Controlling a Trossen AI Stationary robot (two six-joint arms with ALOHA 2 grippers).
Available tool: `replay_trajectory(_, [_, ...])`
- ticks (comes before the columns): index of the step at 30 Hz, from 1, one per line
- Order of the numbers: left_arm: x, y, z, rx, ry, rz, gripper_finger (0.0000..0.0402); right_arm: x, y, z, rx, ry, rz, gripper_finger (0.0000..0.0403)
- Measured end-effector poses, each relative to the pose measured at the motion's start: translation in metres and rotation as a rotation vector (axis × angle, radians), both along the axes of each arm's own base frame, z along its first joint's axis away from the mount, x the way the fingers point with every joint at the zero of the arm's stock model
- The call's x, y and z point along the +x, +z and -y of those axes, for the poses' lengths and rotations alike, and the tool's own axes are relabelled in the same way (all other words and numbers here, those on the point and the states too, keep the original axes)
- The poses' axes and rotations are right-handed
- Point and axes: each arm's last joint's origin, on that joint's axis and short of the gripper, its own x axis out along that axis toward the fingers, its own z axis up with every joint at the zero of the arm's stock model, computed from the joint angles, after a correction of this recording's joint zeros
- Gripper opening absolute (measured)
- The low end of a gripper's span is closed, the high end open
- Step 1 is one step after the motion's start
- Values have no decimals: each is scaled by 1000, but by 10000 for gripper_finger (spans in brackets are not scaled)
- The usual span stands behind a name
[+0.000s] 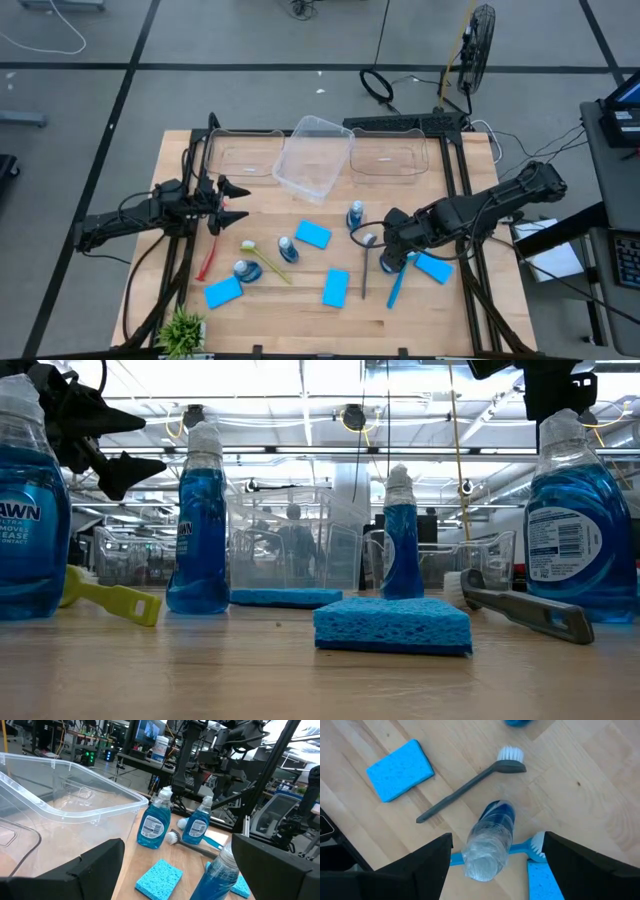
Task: Pick & Place Kitchen Sink Supplies
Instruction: Put the blue dish soap into the right transparent bin
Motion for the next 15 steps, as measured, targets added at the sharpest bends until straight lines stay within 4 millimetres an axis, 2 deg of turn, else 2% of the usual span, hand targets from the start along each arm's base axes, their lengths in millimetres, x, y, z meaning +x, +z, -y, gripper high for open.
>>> replay_trajectory(7, [0, 0, 0, 1, 0, 0, 365, -1, -7, -3, 14, -12, -7, 297])
replay_trajectory(15, [0, 0, 0, 2, 0, 0, 365, 0, -52, -6, 104, -14, -7, 297])
